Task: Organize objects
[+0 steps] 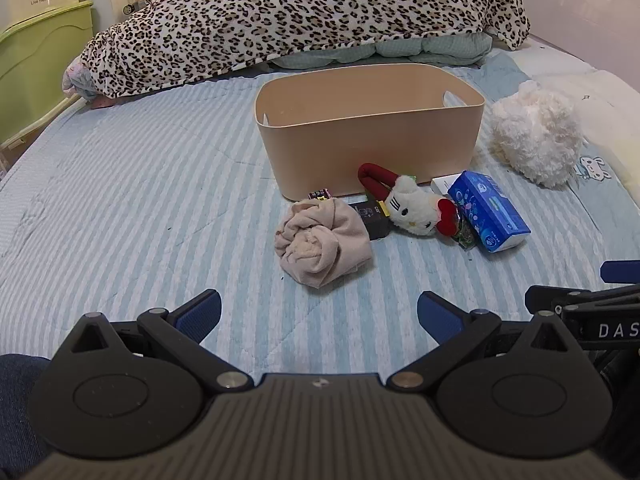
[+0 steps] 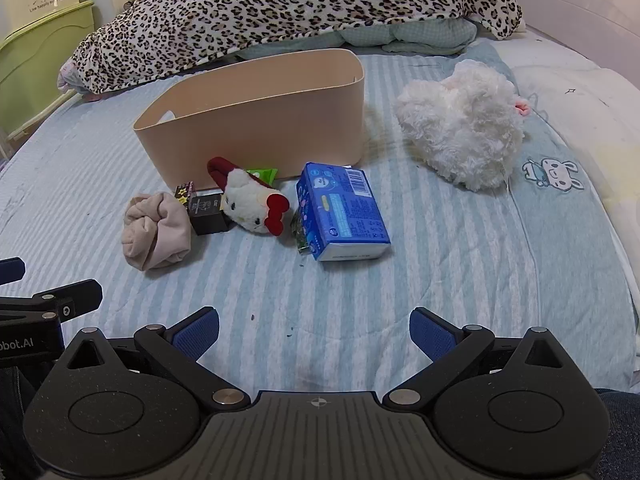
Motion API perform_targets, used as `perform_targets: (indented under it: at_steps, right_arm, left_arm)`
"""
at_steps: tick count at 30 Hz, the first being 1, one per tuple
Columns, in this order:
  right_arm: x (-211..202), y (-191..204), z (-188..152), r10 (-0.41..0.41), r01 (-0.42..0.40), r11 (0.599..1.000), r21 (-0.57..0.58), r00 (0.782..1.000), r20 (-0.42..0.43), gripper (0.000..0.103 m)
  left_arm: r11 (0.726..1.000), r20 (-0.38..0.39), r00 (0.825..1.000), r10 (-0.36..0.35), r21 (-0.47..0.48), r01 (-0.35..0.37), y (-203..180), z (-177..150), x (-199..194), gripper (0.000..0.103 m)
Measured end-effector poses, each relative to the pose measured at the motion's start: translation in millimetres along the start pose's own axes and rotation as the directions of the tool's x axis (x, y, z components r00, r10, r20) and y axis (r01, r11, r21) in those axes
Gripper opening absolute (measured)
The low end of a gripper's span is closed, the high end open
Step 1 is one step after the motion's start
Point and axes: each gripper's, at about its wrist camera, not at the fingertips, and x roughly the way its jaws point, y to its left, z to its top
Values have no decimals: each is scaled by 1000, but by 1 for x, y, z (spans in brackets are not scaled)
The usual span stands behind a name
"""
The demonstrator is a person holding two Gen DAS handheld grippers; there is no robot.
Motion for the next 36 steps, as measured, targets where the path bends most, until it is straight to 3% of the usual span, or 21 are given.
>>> perform_targets:
  at_steps: [24,36]
  right_arm:
    - [6,-11,6,-13,13,1000,10,1000,-6,103]
    - [21,-16,22,-4,4,1000,24,1000,-15,103]
  left_arm:
    - [1000,-14,1000,-21,6,21,2,7,7,103]
    - [1000,-52,998,-20,7,20,5,18,37,103]
